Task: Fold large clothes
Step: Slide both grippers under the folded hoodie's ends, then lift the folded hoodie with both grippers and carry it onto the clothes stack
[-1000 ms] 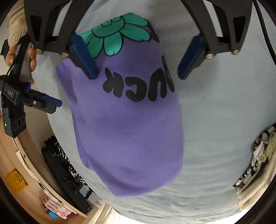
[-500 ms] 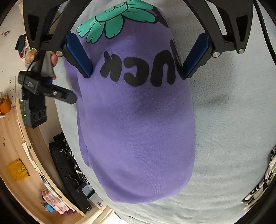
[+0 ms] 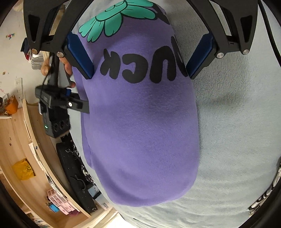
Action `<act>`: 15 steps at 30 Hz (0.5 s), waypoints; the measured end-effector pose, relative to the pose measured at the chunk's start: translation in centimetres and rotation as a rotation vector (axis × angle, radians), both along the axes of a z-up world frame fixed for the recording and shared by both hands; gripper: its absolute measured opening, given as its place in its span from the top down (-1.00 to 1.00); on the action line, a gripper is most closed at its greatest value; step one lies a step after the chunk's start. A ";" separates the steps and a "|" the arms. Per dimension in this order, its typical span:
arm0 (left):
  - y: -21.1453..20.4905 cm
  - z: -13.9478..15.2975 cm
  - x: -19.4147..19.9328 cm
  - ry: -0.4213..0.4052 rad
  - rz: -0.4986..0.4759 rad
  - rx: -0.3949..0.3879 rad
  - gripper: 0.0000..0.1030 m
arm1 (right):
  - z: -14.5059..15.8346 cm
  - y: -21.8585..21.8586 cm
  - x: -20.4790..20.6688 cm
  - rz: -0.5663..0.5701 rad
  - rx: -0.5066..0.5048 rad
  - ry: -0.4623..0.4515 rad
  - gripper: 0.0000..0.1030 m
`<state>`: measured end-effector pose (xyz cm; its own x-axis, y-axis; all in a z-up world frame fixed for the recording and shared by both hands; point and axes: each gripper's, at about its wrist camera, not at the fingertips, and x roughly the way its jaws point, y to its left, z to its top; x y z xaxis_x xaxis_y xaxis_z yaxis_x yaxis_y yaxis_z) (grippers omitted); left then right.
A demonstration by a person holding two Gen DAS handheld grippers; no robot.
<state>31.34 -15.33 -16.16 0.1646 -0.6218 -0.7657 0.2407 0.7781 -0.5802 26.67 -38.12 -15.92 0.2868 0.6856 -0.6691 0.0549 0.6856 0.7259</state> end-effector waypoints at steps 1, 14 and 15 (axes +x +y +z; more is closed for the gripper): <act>0.0 -0.2 0.1 0.003 -0.009 -0.010 -1.00 | -0.4 -0.1 0.1 0.004 0.016 -0.004 -1.00; -0.3 -3.9 1.8 0.121 -0.055 -0.173 -1.00 | -0.8 0.8 -0.8 0.004 -0.012 -0.097 -0.99; -1.0 -3.9 1.8 0.118 -0.050 -0.167 -1.00 | -0.7 1.0 -0.9 0.000 -0.021 -0.107 -0.99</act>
